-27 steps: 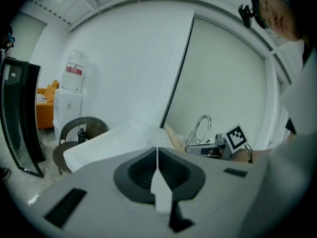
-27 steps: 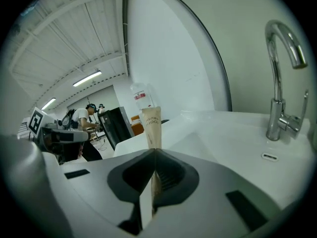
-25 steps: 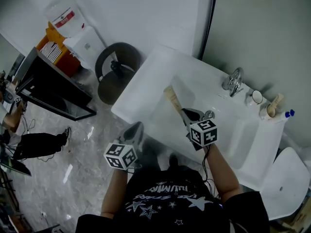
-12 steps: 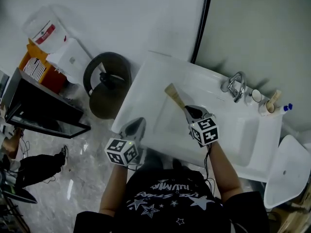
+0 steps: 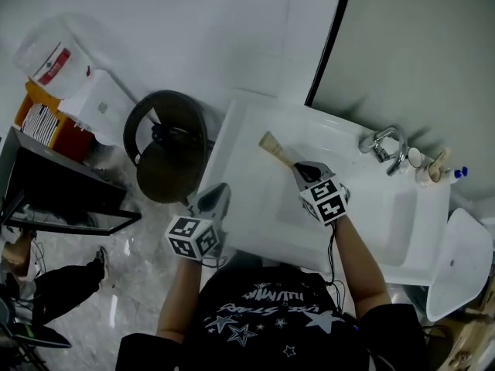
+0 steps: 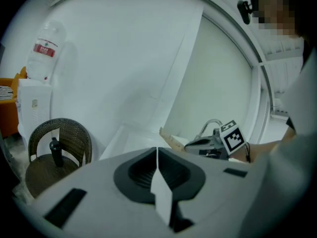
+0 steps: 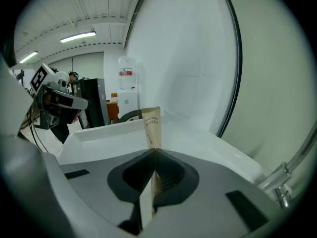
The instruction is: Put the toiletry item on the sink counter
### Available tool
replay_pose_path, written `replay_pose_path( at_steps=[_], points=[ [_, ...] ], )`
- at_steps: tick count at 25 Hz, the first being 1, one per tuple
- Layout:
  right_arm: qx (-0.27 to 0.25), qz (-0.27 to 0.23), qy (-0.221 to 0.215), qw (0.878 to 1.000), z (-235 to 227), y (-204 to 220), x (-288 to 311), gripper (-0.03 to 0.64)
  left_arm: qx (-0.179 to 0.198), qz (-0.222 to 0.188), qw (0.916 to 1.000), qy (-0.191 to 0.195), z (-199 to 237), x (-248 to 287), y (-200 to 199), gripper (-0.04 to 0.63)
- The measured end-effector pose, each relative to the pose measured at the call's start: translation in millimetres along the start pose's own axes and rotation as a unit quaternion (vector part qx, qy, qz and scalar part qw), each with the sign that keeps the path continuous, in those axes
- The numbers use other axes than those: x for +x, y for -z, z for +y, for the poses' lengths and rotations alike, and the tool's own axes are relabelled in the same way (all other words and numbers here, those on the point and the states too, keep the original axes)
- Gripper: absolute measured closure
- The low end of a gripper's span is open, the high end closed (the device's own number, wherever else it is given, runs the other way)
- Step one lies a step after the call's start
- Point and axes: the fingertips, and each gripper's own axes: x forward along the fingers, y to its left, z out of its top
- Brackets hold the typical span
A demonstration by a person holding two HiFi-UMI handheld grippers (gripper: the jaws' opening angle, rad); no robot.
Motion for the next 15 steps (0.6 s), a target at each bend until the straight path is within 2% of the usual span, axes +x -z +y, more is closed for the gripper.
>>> replay_pose_path(
  at_steps=[5, 10, 15],
  points=[
    [-0.025, 0.026, 0.005, 0.999, -3.6, -12.2, 29.8, 0.600, -0.006, 0.013, 0.9998, 0.014, 22.9, 16.7, -5.0, 0.572],
    [-0.091, 0.055, 0.017, 0.994, -15.6, -20.4, 58.3, 0.600, -0.010, 0.024, 0.9994, 0.024, 40.4, 34.5, -7.0, 0.572],
    [-0.119, 0.071, 0.024, 0.990, -25.4, -25.4, 83.4, 0.600, -0.018, 0.032, 0.9988, 0.031, 53.3, 47.9, -4.6, 0.572]
  ],
)
